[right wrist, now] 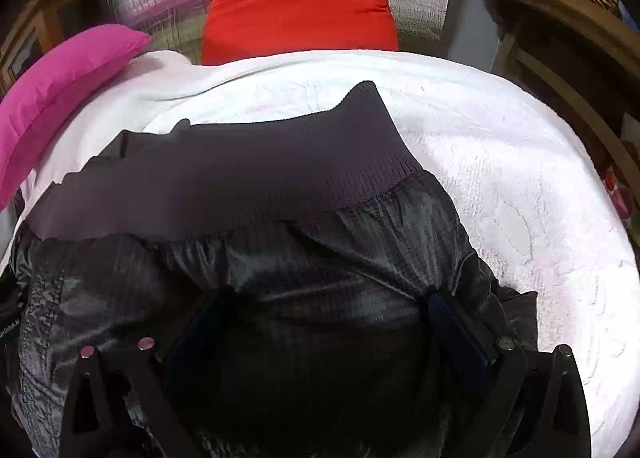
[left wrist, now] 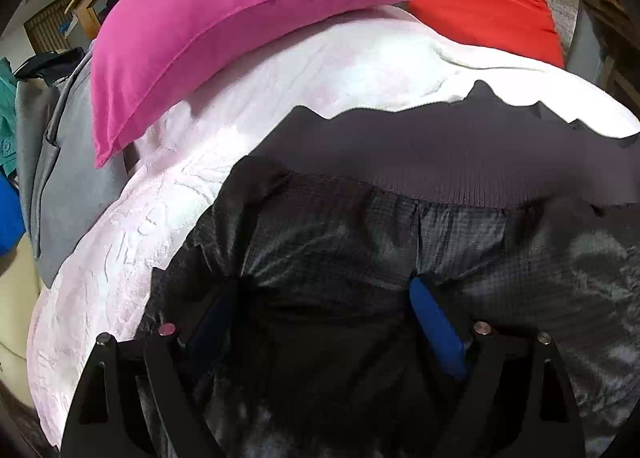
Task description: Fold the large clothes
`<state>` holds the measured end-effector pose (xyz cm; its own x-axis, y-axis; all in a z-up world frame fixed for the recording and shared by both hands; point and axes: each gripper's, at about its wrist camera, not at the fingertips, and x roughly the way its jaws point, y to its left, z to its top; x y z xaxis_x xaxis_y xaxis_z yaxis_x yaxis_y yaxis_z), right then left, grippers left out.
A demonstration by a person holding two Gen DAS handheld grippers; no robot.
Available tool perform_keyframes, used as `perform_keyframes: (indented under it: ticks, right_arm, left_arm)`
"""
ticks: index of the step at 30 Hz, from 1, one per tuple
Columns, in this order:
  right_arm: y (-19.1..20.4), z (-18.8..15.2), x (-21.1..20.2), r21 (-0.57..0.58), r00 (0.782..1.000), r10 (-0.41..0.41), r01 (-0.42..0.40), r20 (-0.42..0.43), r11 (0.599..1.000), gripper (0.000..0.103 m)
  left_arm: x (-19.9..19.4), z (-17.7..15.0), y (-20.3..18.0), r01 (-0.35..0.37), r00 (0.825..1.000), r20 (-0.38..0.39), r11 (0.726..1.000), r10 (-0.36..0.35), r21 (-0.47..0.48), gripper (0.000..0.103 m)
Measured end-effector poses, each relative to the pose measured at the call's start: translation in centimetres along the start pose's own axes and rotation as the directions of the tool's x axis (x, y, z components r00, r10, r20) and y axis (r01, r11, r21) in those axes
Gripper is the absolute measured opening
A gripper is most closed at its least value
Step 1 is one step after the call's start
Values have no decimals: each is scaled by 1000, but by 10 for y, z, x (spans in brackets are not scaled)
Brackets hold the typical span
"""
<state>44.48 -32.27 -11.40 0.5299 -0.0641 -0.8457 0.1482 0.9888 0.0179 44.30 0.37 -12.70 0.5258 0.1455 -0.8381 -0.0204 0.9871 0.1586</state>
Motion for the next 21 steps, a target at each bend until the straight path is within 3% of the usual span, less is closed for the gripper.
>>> perform_keyframes:
  ticks: [2,5,8,12,15,18,21]
  right_arm:
    - [-4,-5,-23,27,999,-8,7,45,1000,102]
    - [-1,-22,-70,53,985,11,-21,172,998,102]
    - [25,-37,-97,6,972,81,-84,221,996,103]
    - [61,-60,-82,-106,984,68,-51,166,993,103]
    - [60,-71,-48,-80,996,55,-50,66,996,103]
    - [67,-75,-43,-124,998,6,1,57,992,103]
    - [65,-77,-38,-109,998,12,-5,61,994,103]
  left_arm:
    - [-17,-3,9,7,1000,18,1000,-7,-20,89]
    - [-54,-10,15,16,992,124,999,-10,-51,89]
    - [-83,-21,-1,66,982,179,997,-60,-30,89]
    - [-84,-40,-40,72,982,169,996,-80,57,89]
    - [-60,-48,-58,42,997,66,994,-49,97,89]
    - [-41,-48,-57,62,998,13,995,-63,78,91]
    - [-37,-48,-58,47,999,18,995,-49,93,93]
